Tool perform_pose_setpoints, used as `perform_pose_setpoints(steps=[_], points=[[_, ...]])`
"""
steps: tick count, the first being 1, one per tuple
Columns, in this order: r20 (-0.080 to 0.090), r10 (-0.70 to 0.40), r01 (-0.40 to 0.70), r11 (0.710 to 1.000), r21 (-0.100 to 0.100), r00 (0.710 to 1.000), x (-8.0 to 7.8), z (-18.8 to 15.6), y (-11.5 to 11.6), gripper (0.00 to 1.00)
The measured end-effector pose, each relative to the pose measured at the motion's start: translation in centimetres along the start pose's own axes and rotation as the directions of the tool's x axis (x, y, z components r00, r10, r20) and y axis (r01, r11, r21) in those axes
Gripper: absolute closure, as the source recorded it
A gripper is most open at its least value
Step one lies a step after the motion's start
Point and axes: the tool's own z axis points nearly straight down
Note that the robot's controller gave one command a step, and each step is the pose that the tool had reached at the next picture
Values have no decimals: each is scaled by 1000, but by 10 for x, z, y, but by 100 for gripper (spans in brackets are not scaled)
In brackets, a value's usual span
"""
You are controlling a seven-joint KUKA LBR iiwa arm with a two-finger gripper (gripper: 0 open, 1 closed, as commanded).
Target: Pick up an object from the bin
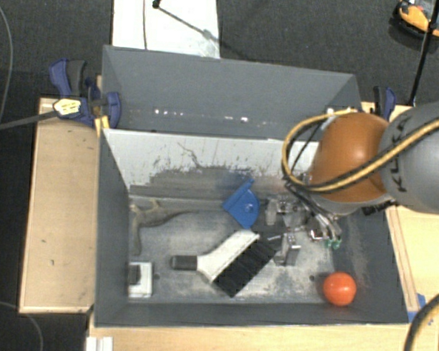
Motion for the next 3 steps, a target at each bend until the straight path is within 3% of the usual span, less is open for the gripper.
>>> perform_pose_setpoints(steps=[1, 2, 3], points=[[-10, -296, 296, 955, -7, 955, -19, -1, 49, 0], [3, -289, 289, 957, -3, 957, -23, -16, 59, 0], [-3, -471, 471, 882, -7, 882, -18, 37, 75, 0]])
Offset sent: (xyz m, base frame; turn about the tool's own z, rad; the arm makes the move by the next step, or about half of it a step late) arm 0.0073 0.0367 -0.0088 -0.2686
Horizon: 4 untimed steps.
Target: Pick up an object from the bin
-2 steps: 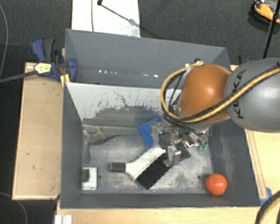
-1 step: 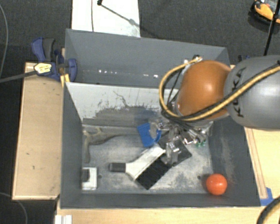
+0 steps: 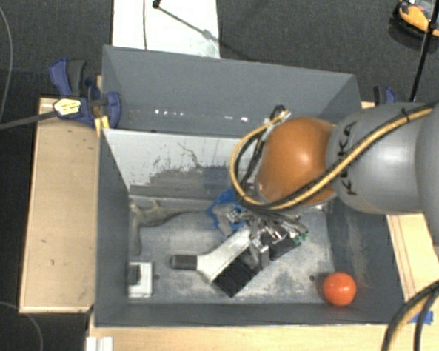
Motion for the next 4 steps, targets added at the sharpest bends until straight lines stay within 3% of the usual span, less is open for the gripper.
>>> perform_pose_setpoints(steps=[1, 3, 4], points=[[-1, 1, -1, 1000, 5, 1000, 3, 12, 10, 100], [-3, 1, -1, 1000, 4, 1000, 4, 7, 11, 100], [-5, 4, -4, 1000, 4, 1000, 5, -14, 11, 100]])
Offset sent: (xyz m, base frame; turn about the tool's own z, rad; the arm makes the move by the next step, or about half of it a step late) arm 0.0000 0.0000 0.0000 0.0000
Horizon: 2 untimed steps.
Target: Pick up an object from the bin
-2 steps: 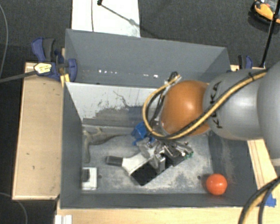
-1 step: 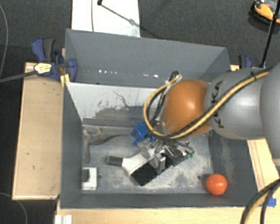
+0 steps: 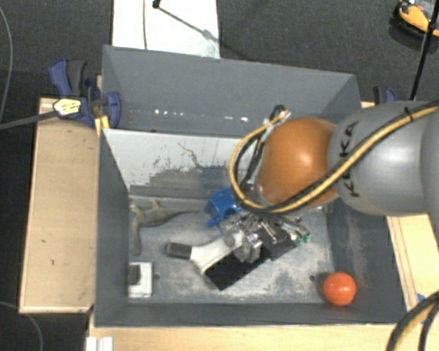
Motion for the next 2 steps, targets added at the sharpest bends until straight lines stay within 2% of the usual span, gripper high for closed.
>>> perform_pose_setpoints(steps=[2], points=[[8, 2, -2, 1000, 1, 1000, -2, -19, 0, 100]])
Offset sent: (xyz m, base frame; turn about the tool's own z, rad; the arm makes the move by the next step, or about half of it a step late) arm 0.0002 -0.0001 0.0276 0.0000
